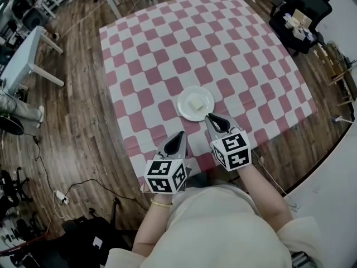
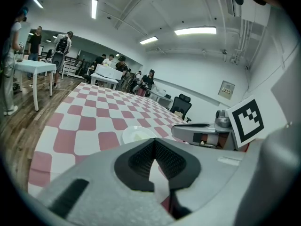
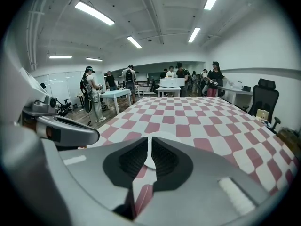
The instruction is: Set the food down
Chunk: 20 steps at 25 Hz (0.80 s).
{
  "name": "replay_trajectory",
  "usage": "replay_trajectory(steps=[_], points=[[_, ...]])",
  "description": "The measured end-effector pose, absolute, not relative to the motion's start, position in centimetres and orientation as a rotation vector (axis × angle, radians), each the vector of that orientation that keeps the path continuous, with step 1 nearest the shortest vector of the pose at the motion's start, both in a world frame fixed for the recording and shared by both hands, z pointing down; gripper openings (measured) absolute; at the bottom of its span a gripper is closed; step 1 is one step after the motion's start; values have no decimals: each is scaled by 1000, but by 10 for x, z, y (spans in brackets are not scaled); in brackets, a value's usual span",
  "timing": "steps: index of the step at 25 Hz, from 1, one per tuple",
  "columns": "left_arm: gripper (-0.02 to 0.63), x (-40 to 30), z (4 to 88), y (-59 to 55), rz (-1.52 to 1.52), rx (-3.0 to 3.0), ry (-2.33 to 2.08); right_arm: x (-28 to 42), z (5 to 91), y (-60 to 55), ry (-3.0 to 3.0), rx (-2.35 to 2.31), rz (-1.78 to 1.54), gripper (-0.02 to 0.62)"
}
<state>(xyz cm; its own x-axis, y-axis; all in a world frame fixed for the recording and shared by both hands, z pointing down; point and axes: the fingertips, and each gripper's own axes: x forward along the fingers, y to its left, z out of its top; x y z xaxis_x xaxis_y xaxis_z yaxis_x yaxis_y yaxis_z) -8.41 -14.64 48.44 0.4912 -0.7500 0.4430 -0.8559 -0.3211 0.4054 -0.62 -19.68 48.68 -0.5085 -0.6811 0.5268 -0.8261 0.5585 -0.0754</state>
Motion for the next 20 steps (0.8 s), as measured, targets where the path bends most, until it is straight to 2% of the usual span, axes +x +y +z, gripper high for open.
replay_trajectory(steps=[20], points=[[1, -39, 462, -86, 216, 2182, -1339, 33, 439, -123, -2472, 1237, 381, 6]])
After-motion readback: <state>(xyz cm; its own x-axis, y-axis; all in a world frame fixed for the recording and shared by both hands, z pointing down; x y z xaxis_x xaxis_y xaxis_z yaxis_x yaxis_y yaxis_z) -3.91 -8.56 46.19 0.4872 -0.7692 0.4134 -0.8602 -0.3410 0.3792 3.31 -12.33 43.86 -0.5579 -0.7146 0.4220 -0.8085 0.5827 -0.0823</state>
